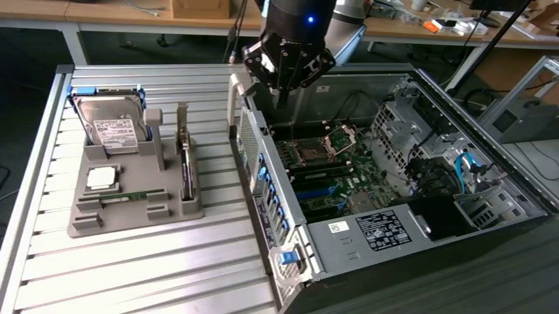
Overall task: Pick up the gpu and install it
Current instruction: 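Reach for the gpu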
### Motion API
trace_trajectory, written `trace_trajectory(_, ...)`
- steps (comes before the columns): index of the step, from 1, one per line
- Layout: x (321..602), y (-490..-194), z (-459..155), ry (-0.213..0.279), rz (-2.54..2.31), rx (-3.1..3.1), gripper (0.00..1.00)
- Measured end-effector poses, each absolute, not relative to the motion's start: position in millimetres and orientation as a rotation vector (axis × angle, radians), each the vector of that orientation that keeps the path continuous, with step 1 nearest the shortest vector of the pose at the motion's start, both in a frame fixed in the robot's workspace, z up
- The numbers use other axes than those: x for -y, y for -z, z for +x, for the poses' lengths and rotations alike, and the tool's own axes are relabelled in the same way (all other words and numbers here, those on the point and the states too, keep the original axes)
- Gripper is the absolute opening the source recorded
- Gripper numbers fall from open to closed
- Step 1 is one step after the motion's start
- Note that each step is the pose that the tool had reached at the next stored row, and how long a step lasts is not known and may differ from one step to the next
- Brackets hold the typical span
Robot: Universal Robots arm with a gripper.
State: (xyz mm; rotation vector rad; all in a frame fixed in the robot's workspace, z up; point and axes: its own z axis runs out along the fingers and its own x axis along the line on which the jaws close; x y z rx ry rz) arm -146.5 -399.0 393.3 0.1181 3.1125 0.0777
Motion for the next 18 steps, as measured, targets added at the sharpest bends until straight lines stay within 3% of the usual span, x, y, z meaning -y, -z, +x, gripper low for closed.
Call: trace_trajectory(18, 398.9, -393.3, -155.3, -0.078, 0.118, -3.113, 0.11)
